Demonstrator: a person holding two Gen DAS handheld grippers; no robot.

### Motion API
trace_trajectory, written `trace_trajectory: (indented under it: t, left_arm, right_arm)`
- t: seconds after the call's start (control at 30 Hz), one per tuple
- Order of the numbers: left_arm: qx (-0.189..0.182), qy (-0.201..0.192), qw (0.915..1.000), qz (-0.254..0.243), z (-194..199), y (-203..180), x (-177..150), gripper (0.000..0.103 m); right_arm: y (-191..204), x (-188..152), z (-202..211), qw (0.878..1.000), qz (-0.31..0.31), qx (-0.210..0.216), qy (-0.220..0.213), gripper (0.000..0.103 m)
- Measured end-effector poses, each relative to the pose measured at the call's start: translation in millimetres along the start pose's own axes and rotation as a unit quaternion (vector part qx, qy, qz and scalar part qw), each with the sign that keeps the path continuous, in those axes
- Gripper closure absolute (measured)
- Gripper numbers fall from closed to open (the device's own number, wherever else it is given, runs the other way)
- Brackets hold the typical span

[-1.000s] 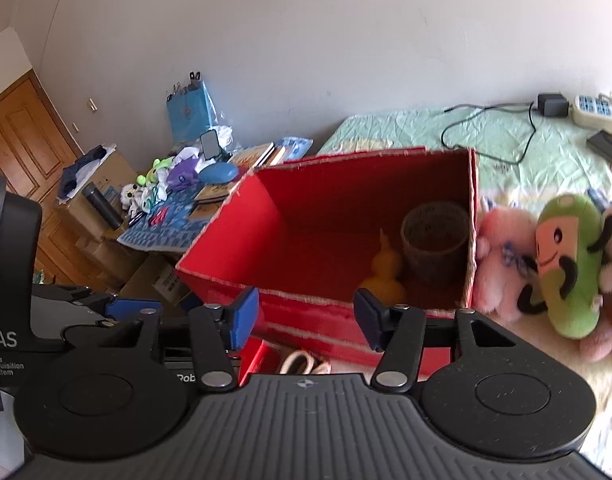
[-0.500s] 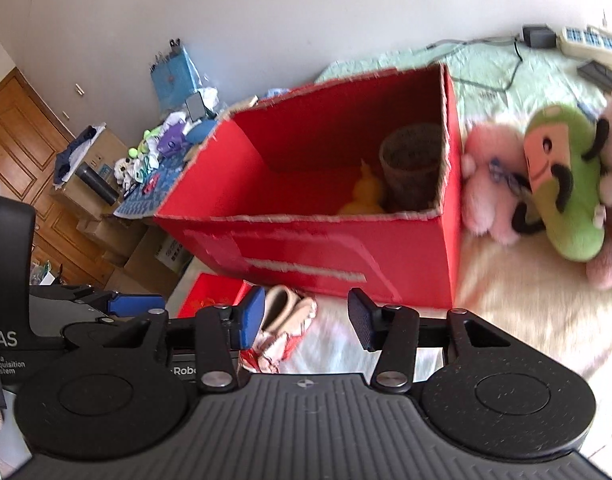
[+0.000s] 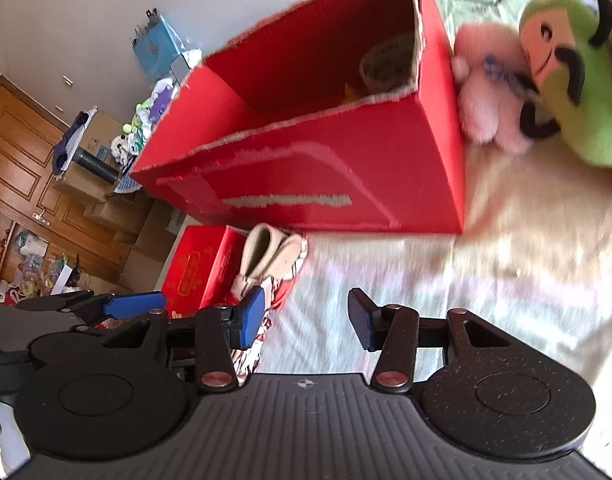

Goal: Organize objects
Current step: 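Move the right gripper down to the beige cable bundle beside the box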

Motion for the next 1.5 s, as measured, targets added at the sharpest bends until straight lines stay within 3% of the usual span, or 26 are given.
trace_trajectory:
  t: [0.47,0.6,0.8,0.93,1.5]
  left_arm:
    - [-0.060,0.027,0.9974,-0.031,-18.5,-6.6,-7.4,0.018]
    - [-0.081,0.019,0.9959,-0.035,-19.6,-7.3,-8.6,0.016]
    - [-0.142,0.028,0.9884,-0.045,-15.6,-12.5,-16.5,0.018]
    - [-0.148,0.023,0.9868,-0.061,-16.8,-13.1,-21.1,0.019]
    - [-0.220,0.028,0.9737,-0.051,-18.1,-5.7,-24.6,0.016]
  right_arm:
    - [-6.3,-1.7,-15.2,0.997,-0.046,0.032,0.046,0.053]
    - [1.5,-2.2,-18.8,0.997,-0.036,0.035,0.054,0.053]
    - [3.0,-1.3,-26.6,0.997,-0.044,0.036,0.061,0.053]
    - [1.6,-0.3,-29.2,0.996,-0.051,0.045,0.060,0.053]
    - [11.2,3.6,-37.2,0.995,-0.024,0.054,0.083,0.053]
Point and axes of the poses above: each gripper's, at about its wrist camera, not at the fingertips, and z roughly against the way its jaws point, y to its left, x to its top, the point moved 8 cm from there along -z, roughly the way its jaws point, and after that the axes turned 14 degrees about z, right-handed, at the moved point
